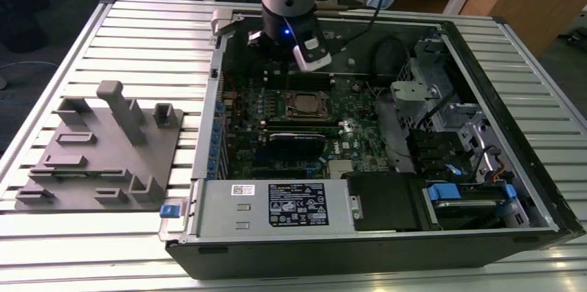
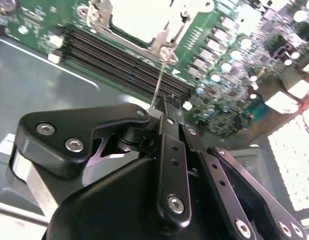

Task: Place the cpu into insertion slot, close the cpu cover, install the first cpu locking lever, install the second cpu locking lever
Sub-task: 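Install the first cpu locking lever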

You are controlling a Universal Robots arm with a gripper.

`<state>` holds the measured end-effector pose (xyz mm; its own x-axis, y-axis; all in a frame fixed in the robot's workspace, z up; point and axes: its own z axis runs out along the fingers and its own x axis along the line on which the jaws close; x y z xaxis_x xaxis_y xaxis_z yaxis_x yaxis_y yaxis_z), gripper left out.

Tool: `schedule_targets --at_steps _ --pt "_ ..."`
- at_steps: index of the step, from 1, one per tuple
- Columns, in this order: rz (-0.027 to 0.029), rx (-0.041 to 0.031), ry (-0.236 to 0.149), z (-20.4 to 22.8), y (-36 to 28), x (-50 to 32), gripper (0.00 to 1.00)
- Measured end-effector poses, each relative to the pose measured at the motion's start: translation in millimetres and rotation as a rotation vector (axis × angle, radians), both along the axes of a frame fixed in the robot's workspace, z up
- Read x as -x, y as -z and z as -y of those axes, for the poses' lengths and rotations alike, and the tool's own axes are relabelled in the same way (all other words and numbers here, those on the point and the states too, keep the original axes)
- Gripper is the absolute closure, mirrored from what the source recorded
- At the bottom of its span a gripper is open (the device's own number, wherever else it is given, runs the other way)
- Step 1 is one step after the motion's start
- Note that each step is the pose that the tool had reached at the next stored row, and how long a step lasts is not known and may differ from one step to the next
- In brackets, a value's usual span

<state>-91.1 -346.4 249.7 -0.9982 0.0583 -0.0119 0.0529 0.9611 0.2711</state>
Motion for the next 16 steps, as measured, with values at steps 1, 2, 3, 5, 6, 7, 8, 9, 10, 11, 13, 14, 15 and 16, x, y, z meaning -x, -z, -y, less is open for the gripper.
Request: schedule_targets --at_steps 1,2,3,5,6,7,8,9,10,11,13,14,15,16 --pt "-0.0001 0.0001 0.000 0.0 0.0 -2.4 0.90" --pt "-0.0001 0.0001 0.000 0.0 0.1 -5.2 0.90" --pt "-0.0002 0.0001 0.000 0.0 0.2 -8.1 0.90" --pt "-0.0004 0.0002 0.000 0.1 0.3 -11.3 0.90" --pt "-0.0004 0.0001 0.000 0.1 0.3 -11.3 0.90" --pt "-0.0003 0.0000 0.000 0.1 0.3 -11.4 0.90" --pt "-0.0003 0.0000 0.000 0.0 0.3 -11.5 0.90" --pt "-0.0002 0.0000 0.000 0.0 0.3 -11.7 0.90" --pt "-0.0001 0.0014 0.000 -0.1 0.5 -11.7 0.90" --pt "-0.0003 0.0071 0.000 -0.1 0.6 -11.7 0.90" --pt "-0.0003 0.0212 0.000 -0.2 1.3 -11.7 0.90" --pt "-0.0003 0.0271 0.000 -0.4 1.8 -11.7 0.90" --pt "-0.0003 0.0331 0.000 -0.8 2.3 -11.7 0.90" --pt "-0.0003 0.0369 0.000 -1.1 2.7 -11.7 0.90"
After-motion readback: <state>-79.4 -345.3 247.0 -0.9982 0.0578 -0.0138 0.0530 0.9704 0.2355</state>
